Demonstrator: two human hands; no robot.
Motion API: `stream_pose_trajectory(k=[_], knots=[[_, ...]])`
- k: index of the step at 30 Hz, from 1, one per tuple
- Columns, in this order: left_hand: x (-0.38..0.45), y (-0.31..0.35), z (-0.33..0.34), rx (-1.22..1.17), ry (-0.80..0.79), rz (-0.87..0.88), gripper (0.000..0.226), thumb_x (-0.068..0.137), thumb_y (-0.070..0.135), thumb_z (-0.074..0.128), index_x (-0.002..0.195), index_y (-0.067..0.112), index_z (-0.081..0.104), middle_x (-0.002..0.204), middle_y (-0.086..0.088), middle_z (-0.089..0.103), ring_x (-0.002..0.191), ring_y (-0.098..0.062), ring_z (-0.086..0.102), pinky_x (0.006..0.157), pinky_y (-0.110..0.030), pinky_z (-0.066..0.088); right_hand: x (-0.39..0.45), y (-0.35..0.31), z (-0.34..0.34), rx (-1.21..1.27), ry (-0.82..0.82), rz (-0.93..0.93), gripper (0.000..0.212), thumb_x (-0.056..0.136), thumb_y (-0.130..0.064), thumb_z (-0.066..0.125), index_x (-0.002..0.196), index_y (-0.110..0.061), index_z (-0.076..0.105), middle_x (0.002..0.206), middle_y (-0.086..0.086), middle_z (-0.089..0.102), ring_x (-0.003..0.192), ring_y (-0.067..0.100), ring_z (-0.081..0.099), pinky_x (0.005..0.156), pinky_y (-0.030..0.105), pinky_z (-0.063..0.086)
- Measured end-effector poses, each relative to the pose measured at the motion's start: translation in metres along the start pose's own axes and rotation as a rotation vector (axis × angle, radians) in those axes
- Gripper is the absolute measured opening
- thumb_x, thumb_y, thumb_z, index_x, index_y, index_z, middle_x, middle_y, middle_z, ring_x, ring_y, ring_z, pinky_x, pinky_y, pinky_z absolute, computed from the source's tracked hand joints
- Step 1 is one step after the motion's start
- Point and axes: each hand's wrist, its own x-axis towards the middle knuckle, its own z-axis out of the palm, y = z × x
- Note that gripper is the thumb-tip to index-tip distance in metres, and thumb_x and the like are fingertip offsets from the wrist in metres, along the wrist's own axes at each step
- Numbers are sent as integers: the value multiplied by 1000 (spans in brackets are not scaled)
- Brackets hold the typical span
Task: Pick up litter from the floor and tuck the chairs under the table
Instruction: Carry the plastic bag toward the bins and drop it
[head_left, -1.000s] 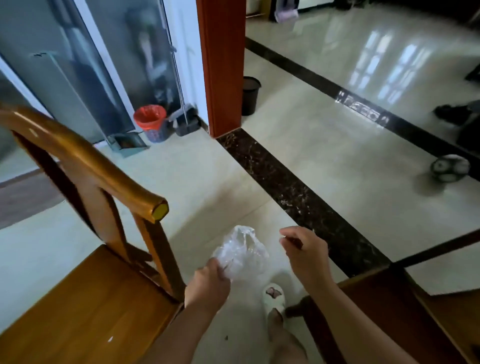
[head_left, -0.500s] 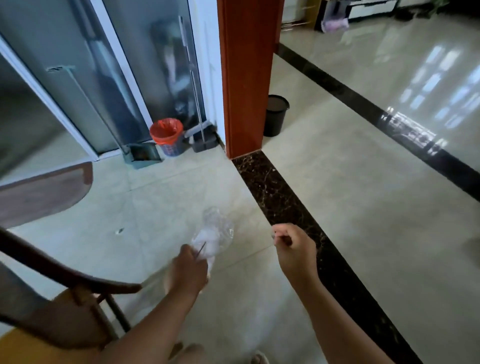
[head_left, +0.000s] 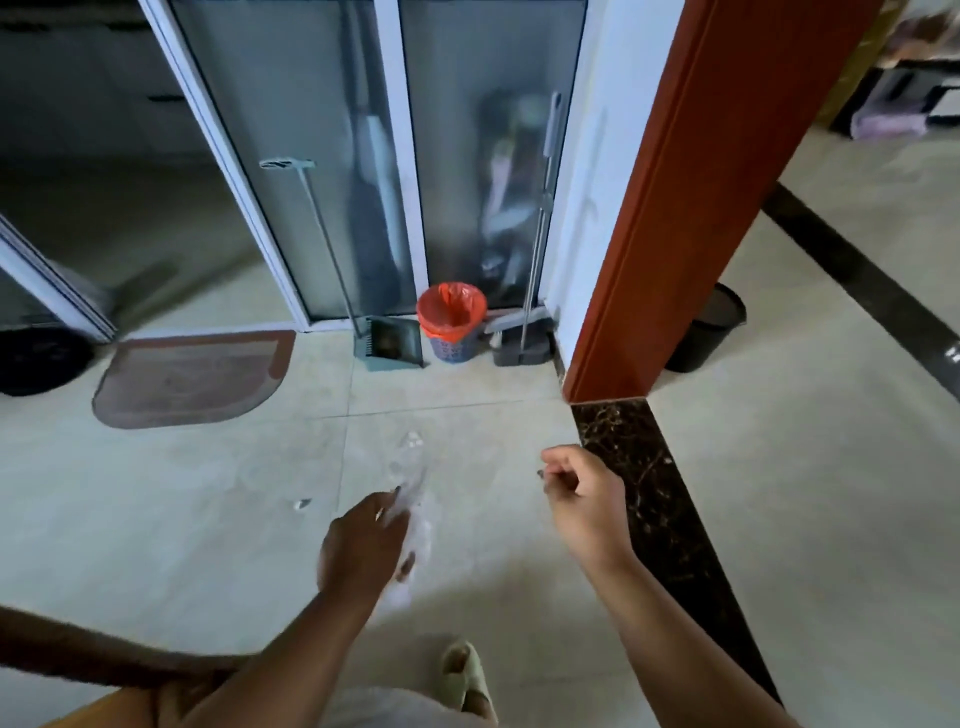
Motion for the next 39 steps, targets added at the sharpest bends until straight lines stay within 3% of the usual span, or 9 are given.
stream_pose_trajectory(k=[3,7,12,19,24,29,35,39], knots=[[58,19,-19,35,20,-61,27,87,39,49,65,24,53,72,-1,65,65,-20,54,61,-28,37,61,-15,27,22,-32,-26,20,81,5,58,91,-10,67,83,-1,66,76,6,64,69,2,43],[125,39,-31,28,62,-136,25,85,35,54,67,18,56,62,-1,61,61,-22,53,57,-28,36,133,-30,63,16,-106,-40,20,82,2,58,90,-14,67,85,-4,66,77,4,63,70,5,45],[204,39,-34,-84,142,-309,30,79,31,59,58,10,53,53,-5,58,51,-18,50,45,-22,31,225,-46,127,25,-274,-82,19,81,4,56,88,-10,66,82,3,67,73,16,64,73,30,53],[273,4,-49,-206,249,-620,27,77,31,60,59,13,50,59,-10,59,62,-31,56,47,-27,32,313,-65,245,-10,-649,-189,21,79,7,54,85,-10,65,82,4,66,72,23,64,71,30,52],[293,-42,-69,-231,312,-820,24,78,36,55,66,16,53,69,-9,63,70,-32,57,56,-30,37,319,-82,339,-62,-876,-242,21,80,7,55,87,-10,65,83,4,65,72,19,63,69,21,48],[309,-107,-81,-257,355,-948,25,79,37,55,69,15,53,72,-8,62,74,-33,58,59,-30,39,292,-83,436,-142,-1036,-273,20,79,6,56,85,-11,65,84,3,66,71,20,63,71,31,52],[346,-211,-72,-282,395,-1015,25,82,37,55,67,18,48,77,-13,64,79,-35,58,60,-33,40,264,-44,562,-239,-1137,-267,18,81,4,54,89,-9,65,87,6,65,77,24,65,74,34,53],[371,-280,-32,-325,450,-1055,27,82,38,56,66,17,48,72,-10,61,73,-35,58,56,-31,39,254,10,643,-297,-1211,-286,18,81,4,55,91,-7,64,88,9,66,79,24,64,76,36,53]])
